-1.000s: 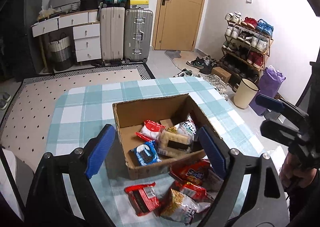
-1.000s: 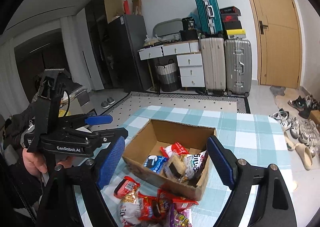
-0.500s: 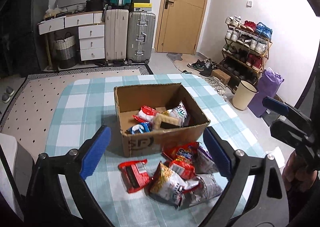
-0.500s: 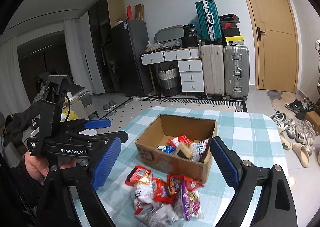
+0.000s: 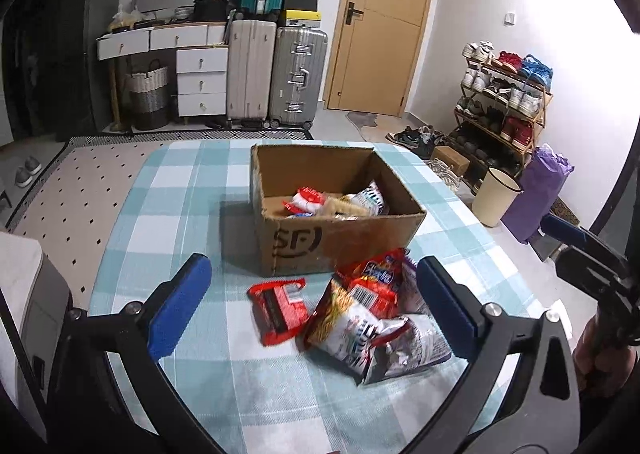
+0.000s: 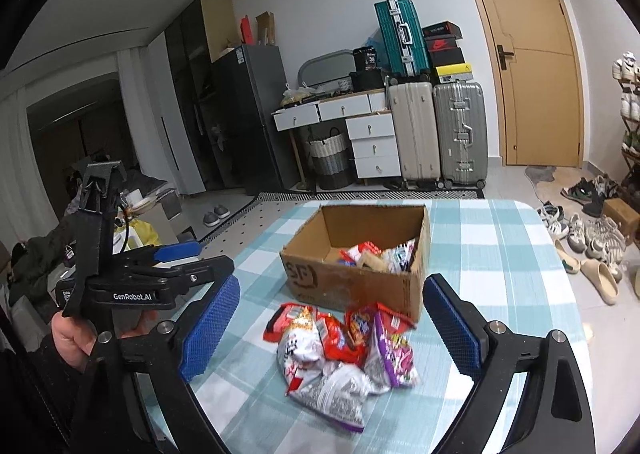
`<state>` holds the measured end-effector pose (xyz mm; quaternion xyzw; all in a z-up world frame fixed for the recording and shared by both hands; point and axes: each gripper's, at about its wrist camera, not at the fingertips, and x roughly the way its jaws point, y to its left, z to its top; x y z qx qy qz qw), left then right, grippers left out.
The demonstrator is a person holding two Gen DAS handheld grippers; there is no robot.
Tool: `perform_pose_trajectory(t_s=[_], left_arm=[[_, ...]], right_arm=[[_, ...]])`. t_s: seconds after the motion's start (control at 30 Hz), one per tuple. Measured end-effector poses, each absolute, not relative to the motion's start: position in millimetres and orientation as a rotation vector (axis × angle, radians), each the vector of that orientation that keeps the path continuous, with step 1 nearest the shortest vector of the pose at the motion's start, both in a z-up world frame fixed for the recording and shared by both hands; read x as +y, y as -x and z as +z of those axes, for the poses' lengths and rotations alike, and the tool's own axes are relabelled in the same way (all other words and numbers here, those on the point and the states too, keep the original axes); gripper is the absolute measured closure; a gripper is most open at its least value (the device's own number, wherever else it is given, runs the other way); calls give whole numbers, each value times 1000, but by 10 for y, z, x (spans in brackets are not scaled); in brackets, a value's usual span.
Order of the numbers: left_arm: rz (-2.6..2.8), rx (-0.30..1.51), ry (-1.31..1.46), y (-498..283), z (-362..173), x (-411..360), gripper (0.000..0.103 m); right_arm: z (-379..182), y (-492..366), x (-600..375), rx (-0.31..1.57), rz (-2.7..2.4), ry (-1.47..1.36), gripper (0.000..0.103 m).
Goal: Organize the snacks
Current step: 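Withdraw both tools from the box back toward the snack pile, then lower the right tool onto the white chip bag and grasp it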
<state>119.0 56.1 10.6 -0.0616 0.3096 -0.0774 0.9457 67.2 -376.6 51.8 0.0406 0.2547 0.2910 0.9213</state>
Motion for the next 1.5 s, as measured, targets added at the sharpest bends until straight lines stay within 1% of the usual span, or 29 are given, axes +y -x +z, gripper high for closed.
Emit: perform_pose_trajectory(t_s=[0.47,0.83,1.4,1.43,1.5], left_arm=[[-122,687,174,-1073,-429,721,1],[-94,734,187,-1104,-836,829,1],[-111,777,203,-1232,-1091,876,1],[-110,781,203,-1247,-1104,878,1],[-112,785,207,-1275,-1123,884,1]], right_arm=[[-79,-477,-3646,621,567,-91,8],[-616,-662,-3577,745,549,-146,8],[-1071,-1096,-3482,882,563,-234,9],[-1097,-1134,-3467,894,568,-237,9],[-1152,-1183,-3429,922,579,-244,22]])
